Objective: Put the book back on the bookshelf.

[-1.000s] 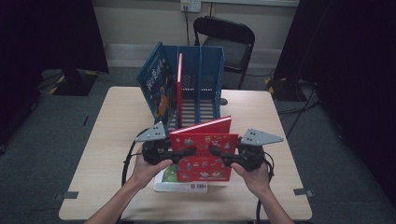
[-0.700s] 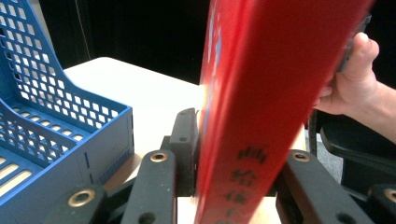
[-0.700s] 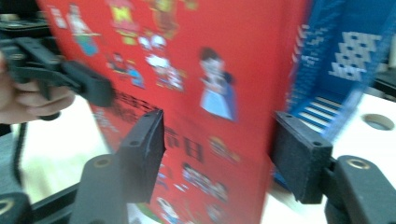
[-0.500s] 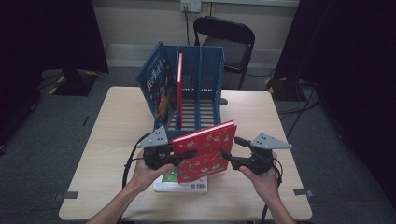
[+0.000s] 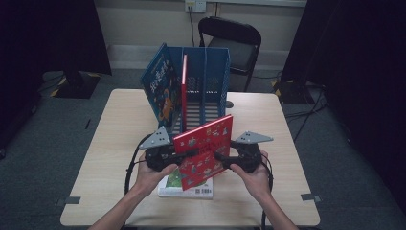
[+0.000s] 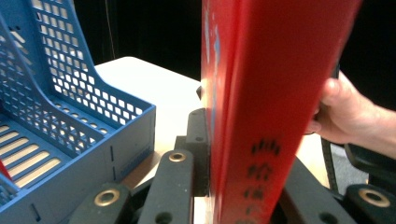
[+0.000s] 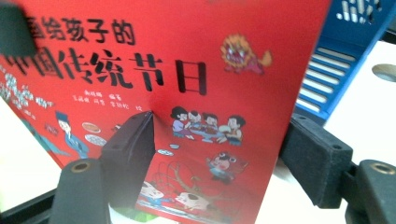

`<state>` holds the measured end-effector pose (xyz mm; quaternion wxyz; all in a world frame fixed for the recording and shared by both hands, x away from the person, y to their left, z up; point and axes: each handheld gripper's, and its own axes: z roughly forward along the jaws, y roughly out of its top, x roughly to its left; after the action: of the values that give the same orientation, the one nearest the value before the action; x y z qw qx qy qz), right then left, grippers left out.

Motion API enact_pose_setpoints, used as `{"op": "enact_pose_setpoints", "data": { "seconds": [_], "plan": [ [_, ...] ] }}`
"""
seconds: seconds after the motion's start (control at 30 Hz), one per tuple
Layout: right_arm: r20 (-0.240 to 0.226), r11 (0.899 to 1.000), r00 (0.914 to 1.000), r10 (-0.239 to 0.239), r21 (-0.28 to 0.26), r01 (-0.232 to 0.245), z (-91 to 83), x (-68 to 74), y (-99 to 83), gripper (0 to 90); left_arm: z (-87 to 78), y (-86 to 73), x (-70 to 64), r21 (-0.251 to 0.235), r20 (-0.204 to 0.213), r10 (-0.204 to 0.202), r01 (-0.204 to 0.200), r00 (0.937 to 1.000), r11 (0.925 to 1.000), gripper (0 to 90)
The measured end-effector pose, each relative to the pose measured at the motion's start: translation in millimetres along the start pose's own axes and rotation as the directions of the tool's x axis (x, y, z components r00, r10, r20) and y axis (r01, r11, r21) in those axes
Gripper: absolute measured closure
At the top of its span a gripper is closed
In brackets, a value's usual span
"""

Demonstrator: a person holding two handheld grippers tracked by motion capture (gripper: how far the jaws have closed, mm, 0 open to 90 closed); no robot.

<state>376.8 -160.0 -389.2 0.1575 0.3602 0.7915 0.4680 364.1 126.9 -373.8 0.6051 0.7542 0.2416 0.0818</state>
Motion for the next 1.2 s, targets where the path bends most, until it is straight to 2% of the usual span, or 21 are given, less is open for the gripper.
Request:
{"op": "enact_pose_setpoints", "data": {
  "seconds": [0.07, 0.23, 0.3, 0.37, 0.47, 0.57, 0.7, 0.87, 0.97, 1.07, 1.2],
  "plan": [
    [-0.005, 1.0, 0.9999, -0.009, -0.002, 0.009, 3.5, 2.1, 3.3, 28.4, -2.7, 1.6, 3.5, -0.015, -0.006, -0.005, 0.005, 1.0, 0.9999, 79.2],
    [-0.026, 1.0, 0.9997, 0.0, -0.022, -0.001, 18.3, 2.9, 12.4, 28.4, -9.5, 6.8, 9.1, -0.038, -0.052, 0.022, -0.024, 0.9984, 0.999, 78.3],
    [-0.018, 0.999, 0.9998, -0.009, -0.037, 0.008, 26.1, 4.8, 16.2, 28.3, -12.7, 5.7, 13.1, -0.043, -0.065, 0.026, -0.029, 0.9975, 0.9987, 77.5],
    [-0.007, 0.999, 0.9998, -0.017, -0.045, 0.017, 30.3, 7.5, 17.0, 28.1, -15.9, 2.1, 17.3, -0.044, -0.067, 0.012, -0.015, 0.9977, 0.9989, 77.6],
    [-0.007, 0.998, 0.9996, -0.027, -0.057, 0.026, 33.8, 11.4, 16.0, 27.3, -19.5, -1.8, 18.9, -0.042, -0.058, 0.01, -0.013, 0.9983, 0.999, 77.7],
    [-0.029, 0.997, 0.9994, -0.018, -0.074, 0.016, 33.9, 13.8, 14.7, 25.7, -23.3, -4.1, 16.4, -0.022, -0.044, 0.021, -0.022, 0.9988, 0.9995, 76.8],
    [-0.039, 0.997, 0.9985, -0.04, -0.064, 0.037, 31.6, 18.9, 12.8, 20.2, -24.9, -3.4, 11.7, -0.027, -0.024, 0.016, -0.017, 0.9996, 0.9995, 74.6],
    [-0.05, 0.997, 0.9981, -0.037, -0.066, 0.034, 26.9, 21.0, 11.0, 17.6, -23.7, 1.0, 5.3, -0.039, 0.009, 0.023, -0.022, 0.9997, 0.999, 71.1],
    [-0.055, 0.997, 0.9979, -0.034, -0.073, 0.03, 22.7, 21.3, 11.2, 17.5, -23.7, 1.8, 3.1, -0.018, 0.012, 0.036, -0.036, 0.9993, 0.9992, 71.2],
    [-0.057, 0.995, 0.9978, -0.032, -0.093, 0.026, 17.3, 22.4, 12.4, 17.4, -23.2, 1.5, 1.2, -0.019, 0.014, 0.042, -0.042, 0.999, 0.9989, 71.6],
    [-0.042, 0.995, 0.9984, -0.038, -0.096, 0.034, 14.9, 25.4, 13.4, 16.3, -21.6, 0.8, -3.6, -0.011, 0.024, 0.049, -0.049, 0.9985, 0.9988, 68.9]
  ]
}}
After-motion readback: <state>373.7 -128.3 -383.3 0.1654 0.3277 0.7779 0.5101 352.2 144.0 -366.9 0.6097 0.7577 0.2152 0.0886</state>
